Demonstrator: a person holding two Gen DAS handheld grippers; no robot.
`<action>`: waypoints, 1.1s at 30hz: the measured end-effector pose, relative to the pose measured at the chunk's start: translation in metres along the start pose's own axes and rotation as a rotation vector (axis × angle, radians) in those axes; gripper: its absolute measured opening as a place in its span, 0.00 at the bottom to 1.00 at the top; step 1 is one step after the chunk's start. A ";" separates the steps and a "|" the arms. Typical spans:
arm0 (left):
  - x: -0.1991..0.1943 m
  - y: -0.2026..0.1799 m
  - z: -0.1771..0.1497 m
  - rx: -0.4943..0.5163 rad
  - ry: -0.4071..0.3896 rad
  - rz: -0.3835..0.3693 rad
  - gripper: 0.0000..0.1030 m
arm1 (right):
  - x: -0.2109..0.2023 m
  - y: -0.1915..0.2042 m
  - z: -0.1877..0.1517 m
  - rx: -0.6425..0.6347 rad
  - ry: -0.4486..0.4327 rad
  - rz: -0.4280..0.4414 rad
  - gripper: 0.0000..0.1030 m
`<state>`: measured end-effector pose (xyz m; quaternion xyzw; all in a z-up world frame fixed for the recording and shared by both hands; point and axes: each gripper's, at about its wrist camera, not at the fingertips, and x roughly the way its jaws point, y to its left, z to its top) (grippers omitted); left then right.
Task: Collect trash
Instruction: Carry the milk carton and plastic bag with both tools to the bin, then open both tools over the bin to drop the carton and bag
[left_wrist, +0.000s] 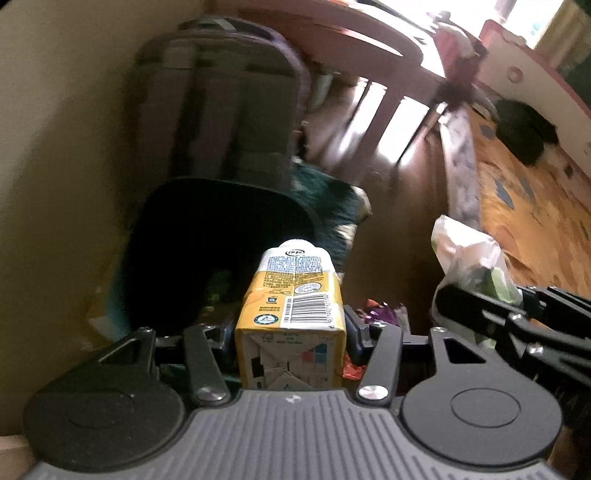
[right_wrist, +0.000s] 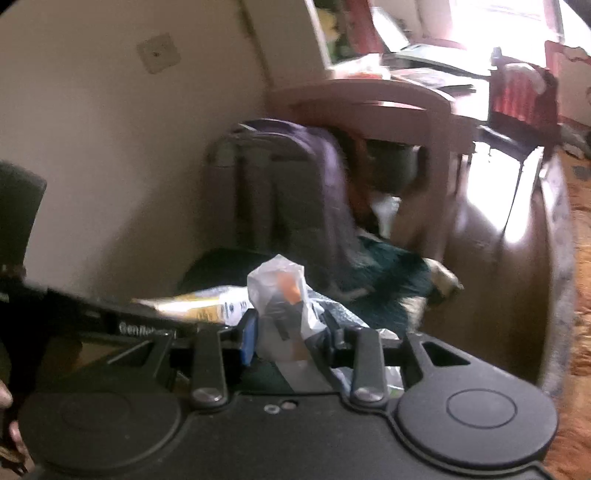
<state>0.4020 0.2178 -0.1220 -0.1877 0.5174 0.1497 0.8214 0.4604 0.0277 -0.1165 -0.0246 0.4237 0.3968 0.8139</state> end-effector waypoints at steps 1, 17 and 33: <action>-0.001 0.010 0.002 -0.008 -0.002 0.005 0.51 | 0.008 0.008 0.004 0.009 0.003 0.023 0.33; 0.041 0.095 0.009 -0.055 0.069 0.081 0.51 | 0.127 0.061 0.004 0.057 0.124 0.105 0.33; 0.092 0.085 -0.005 0.077 0.171 0.109 0.51 | 0.158 0.054 -0.024 0.107 0.202 0.036 0.37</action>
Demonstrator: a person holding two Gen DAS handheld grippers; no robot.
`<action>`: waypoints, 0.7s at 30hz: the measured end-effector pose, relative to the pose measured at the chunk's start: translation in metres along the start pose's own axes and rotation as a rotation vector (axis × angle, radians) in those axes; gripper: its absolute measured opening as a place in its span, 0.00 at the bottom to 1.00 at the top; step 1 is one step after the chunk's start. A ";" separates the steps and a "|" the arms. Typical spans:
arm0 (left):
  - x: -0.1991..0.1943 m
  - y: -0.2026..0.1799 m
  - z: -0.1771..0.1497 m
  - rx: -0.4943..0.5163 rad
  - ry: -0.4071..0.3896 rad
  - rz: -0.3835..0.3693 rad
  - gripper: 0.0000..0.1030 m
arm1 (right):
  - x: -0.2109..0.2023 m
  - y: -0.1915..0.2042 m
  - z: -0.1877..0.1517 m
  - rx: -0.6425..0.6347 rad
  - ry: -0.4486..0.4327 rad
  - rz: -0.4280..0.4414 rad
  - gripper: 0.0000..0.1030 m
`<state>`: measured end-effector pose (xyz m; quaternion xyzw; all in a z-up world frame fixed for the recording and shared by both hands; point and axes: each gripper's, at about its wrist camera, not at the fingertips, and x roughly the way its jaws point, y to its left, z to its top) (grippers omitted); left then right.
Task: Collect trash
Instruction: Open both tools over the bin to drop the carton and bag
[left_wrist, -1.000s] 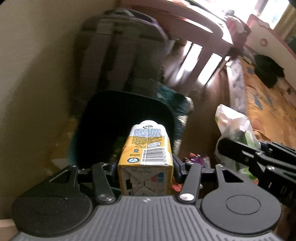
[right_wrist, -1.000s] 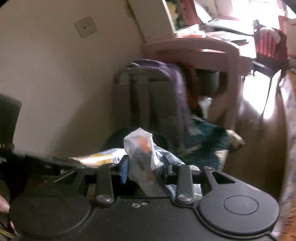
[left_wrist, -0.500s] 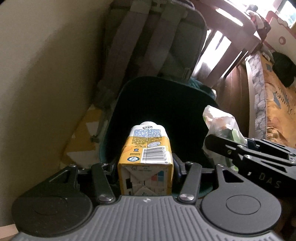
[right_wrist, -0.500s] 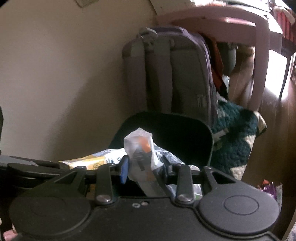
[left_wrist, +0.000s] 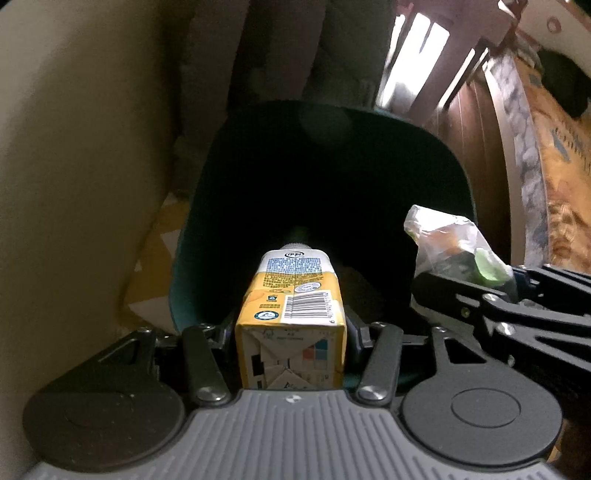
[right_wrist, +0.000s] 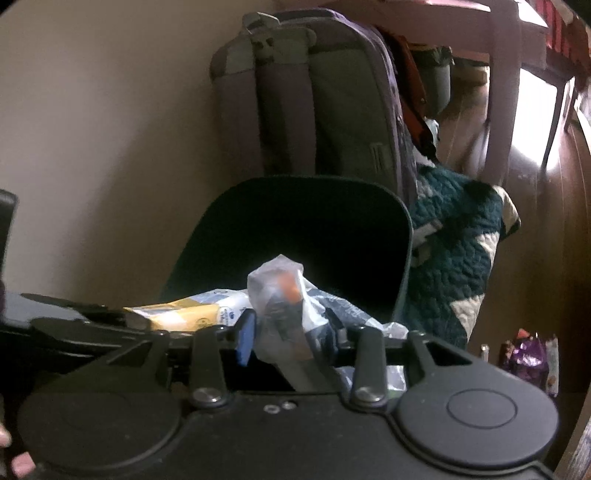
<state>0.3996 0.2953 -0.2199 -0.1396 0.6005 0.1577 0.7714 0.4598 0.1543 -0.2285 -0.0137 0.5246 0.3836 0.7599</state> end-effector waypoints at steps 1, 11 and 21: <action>0.002 -0.001 0.000 0.007 0.005 0.005 0.51 | 0.000 0.001 -0.001 0.002 0.010 0.003 0.38; 0.013 0.005 -0.001 0.018 0.034 0.011 0.51 | -0.001 0.009 0.009 -0.016 0.040 -0.004 0.41; -0.003 0.014 -0.011 0.012 -0.013 -0.018 0.54 | 0.004 0.019 0.026 0.018 0.024 0.006 0.49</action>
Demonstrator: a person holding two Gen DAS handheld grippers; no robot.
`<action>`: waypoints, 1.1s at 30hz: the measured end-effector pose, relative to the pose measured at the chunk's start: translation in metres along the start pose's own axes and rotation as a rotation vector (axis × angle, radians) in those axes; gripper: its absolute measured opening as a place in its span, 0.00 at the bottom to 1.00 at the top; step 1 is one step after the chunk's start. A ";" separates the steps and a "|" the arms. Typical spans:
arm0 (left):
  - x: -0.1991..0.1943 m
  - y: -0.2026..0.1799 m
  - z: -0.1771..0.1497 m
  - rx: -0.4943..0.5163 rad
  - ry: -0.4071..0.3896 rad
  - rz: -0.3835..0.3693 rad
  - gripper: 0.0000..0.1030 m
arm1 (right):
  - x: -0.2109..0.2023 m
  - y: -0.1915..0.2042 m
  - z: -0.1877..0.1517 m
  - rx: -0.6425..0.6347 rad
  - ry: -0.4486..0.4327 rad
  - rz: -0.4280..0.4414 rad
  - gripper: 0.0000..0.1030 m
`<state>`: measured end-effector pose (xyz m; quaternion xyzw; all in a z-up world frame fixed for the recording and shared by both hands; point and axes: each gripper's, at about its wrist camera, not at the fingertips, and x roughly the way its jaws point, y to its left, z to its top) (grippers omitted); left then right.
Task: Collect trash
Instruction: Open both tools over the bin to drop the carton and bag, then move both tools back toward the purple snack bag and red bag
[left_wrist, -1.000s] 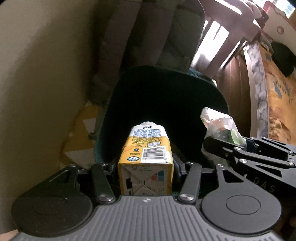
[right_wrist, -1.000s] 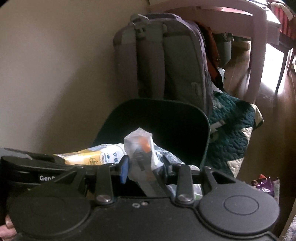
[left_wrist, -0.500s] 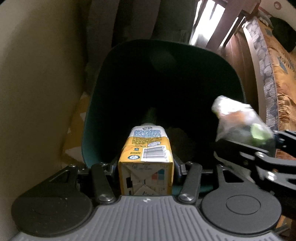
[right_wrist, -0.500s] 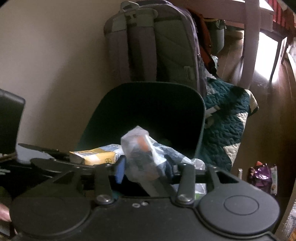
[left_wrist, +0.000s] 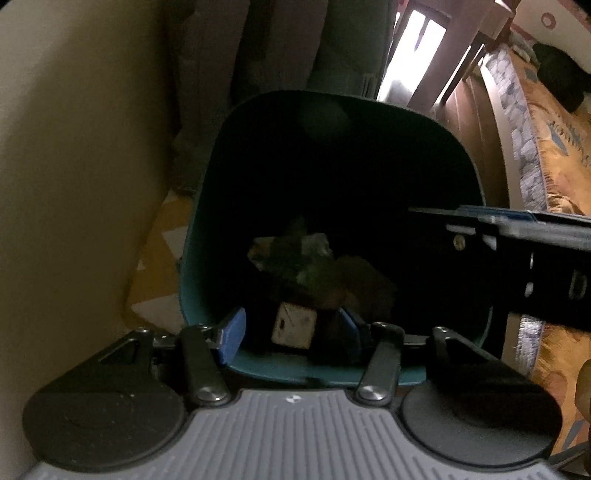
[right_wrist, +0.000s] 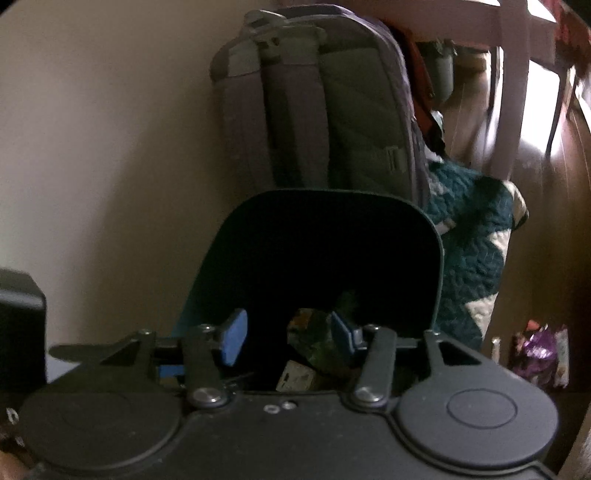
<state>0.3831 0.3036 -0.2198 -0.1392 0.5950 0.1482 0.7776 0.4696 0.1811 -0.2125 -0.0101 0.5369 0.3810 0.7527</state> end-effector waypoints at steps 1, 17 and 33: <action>-0.003 0.001 -0.002 0.001 -0.008 -0.003 0.56 | -0.003 0.002 -0.002 -0.020 0.000 -0.006 0.50; -0.092 -0.034 -0.008 0.148 -0.247 -0.023 0.66 | -0.113 -0.002 -0.027 -0.090 -0.144 -0.061 0.60; -0.140 -0.117 -0.014 0.335 -0.371 -0.105 0.77 | -0.206 -0.047 -0.088 -0.017 -0.297 -0.183 0.79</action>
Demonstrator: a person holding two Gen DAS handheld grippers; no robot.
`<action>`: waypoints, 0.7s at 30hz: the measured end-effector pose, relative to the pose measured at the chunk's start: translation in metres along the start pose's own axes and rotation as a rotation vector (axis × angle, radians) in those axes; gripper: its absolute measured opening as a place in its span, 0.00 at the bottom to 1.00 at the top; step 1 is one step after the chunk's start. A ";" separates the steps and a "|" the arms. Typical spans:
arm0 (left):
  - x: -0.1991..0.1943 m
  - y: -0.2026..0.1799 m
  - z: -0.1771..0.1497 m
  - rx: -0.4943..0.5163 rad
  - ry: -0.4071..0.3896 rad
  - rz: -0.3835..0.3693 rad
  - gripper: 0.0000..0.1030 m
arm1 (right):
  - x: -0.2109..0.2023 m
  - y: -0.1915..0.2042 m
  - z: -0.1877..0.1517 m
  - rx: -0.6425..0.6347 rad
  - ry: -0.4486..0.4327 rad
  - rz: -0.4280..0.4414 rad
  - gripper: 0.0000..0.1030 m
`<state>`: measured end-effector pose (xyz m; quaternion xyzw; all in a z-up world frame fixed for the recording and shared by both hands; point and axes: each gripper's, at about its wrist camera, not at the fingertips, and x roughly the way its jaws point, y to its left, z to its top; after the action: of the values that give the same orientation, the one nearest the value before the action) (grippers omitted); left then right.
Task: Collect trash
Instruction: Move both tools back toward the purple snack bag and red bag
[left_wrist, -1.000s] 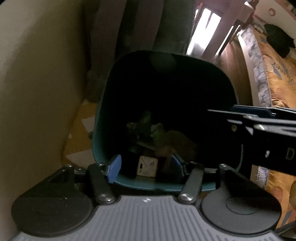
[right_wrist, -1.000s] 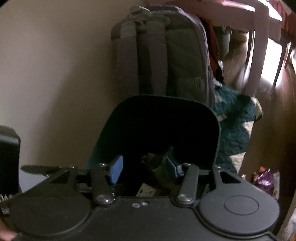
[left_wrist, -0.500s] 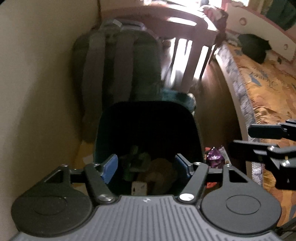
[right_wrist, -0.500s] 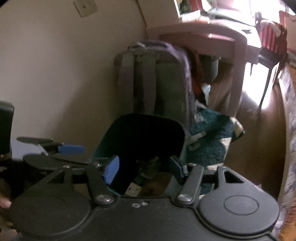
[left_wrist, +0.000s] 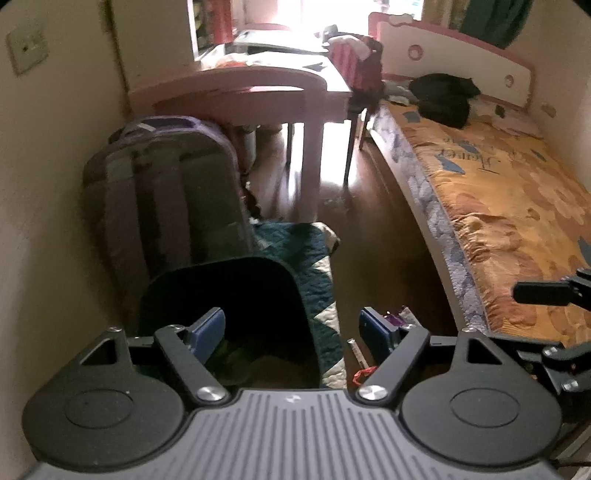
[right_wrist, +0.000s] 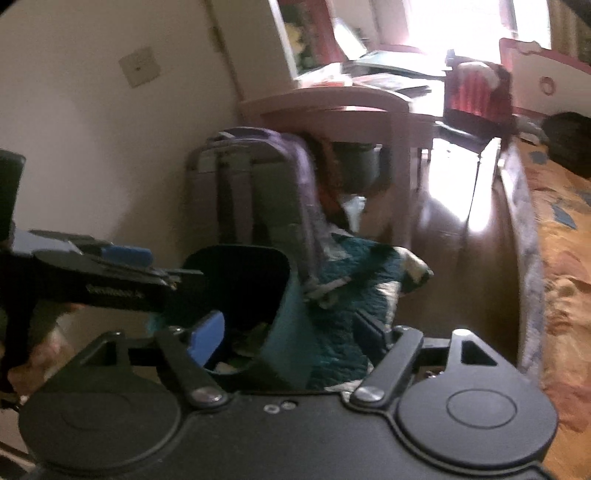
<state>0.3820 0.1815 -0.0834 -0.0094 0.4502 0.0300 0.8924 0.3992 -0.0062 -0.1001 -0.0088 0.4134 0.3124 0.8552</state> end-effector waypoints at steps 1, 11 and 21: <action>0.002 -0.006 0.002 0.006 0.001 -0.003 0.77 | -0.004 -0.007 -0.005 0.011 -0.004 -0.011 0.83; 0.055 -0.078 0.017 0.043 0.074 -0.061 0.78 | -0.018 -0.104 -0.049 0.108 0.000 -0.153 0.97; 0.162 -0.164 0.012 -0.024 0.203 -0.087 0.92 | 0.011 -0.226 -0.079 0.173 0.091 -0.180 1.00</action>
<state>0.4982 0.0252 -0.2080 -0.0425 0.5372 -0.0048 0.8423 0.4710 -0.2040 -0.2146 0.0138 0.4747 0.1968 0.8577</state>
